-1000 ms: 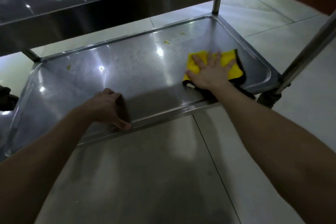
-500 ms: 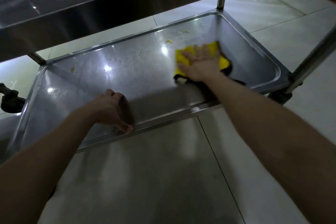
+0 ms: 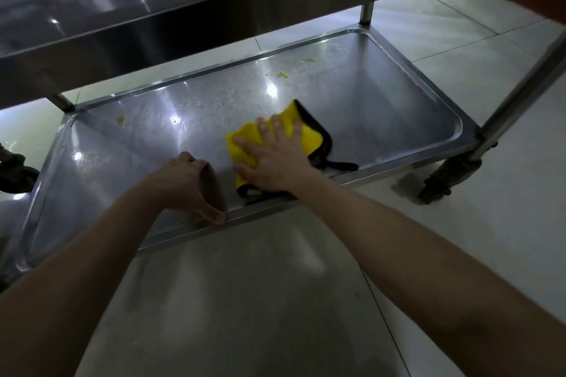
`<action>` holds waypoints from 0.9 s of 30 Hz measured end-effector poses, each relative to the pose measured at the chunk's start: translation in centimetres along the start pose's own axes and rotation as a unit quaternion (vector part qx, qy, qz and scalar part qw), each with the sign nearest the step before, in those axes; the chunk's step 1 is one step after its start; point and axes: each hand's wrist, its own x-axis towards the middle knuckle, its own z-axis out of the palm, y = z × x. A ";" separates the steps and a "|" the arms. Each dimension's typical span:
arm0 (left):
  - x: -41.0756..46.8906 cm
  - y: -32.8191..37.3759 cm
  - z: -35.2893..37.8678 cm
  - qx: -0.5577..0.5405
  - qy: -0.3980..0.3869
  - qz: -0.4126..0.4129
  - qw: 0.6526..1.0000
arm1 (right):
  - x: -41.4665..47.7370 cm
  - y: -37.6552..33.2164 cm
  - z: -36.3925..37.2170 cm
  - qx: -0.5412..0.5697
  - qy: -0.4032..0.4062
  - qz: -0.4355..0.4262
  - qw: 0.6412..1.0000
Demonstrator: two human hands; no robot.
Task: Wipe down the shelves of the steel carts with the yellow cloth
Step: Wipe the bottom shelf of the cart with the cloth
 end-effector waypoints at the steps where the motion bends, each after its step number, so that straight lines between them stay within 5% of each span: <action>1: 0.0 0.1 0.0 0.001 -0.003 -0.002 1.000 | -0.4 -0.7 0.2 0.003 -0.004 -0.027 1.000; 5: 0.2 0.2 -0.1 0.003 -0.028 -0.004 1.000 | -1.9 4.2 -1.1 0.034 -0.001 -0.048 0.998; 12: 0.3 -0.6 0.3 0.011 -0.027 -0.018 0.999 | -6.6 20.9 -4.4 0.048 0.005 0.230 0.972; 17: -0.2 -0.3 0.7 -0.005 0.000 -0.012 1.000 | -8.8 20.9 -3.9 0.042 0.012 0.290 0.956; 20: -0.4 -0.4 0.8 -0.016 0.008 -0.011 1.000 | -8.4 14.9 -3.3 0.039 0.002 0.247 0.968; 24: -0.2 -0.4 0.8 -0.011 0.002 -0.019 1.000 | -7.2 1.8 -0.7 0.005 0.008 0.065 0.998; 27: -0.1 -0.3 0.8 -0.007 -0.001 -0.026 1.000 | -6.8 -1.7 -0.3 0.035 0.007 -0.003 0.999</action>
